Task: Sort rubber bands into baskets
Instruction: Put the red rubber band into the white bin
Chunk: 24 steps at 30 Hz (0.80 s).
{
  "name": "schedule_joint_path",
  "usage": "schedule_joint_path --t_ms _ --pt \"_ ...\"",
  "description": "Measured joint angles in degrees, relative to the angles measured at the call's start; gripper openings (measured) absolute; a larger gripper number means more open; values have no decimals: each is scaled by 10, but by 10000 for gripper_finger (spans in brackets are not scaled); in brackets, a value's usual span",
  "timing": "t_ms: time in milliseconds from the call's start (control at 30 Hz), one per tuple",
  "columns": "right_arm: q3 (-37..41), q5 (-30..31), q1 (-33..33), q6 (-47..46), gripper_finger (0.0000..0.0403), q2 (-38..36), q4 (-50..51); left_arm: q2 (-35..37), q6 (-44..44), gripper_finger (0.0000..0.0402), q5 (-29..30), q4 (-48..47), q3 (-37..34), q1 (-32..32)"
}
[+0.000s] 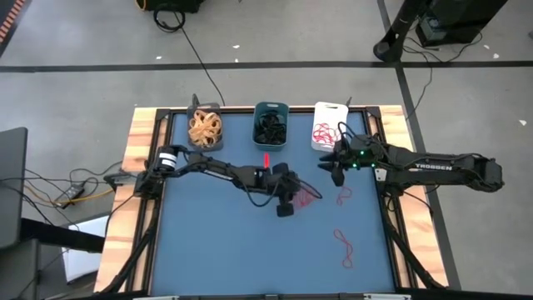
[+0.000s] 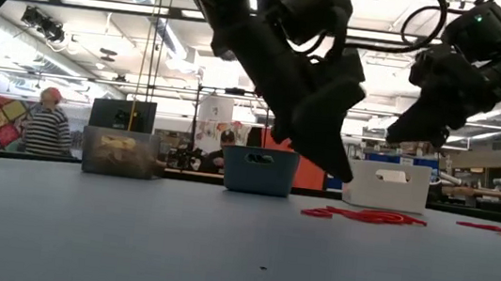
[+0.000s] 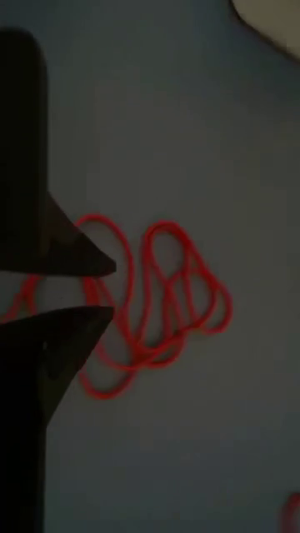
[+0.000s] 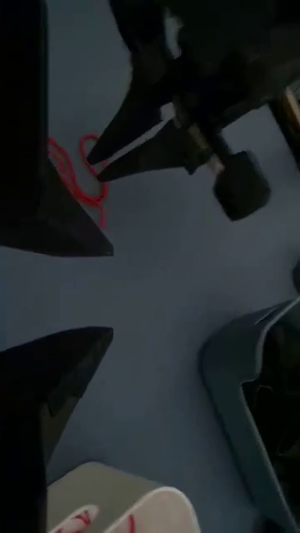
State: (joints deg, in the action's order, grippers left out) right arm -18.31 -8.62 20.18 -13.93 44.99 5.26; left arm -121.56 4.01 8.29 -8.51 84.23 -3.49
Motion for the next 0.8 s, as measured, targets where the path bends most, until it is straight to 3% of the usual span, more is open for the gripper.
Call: schedule_joint_path --t_ms 267,433,667,800 --pt "0 -4 0 -11 169 0 -8 -9 -19 166 -32 -13 -2 0" --pt "0 -5 0 -15 169 0 -7 -35 29 204 0 -2 -2 1" --pt "0 -5 -2 -15 169 0 -5 -49 69 201 8 -8 2 10" --pt "0 -5 -2 -14 167 0 -5 -50 68 153 10 -24 2 10"
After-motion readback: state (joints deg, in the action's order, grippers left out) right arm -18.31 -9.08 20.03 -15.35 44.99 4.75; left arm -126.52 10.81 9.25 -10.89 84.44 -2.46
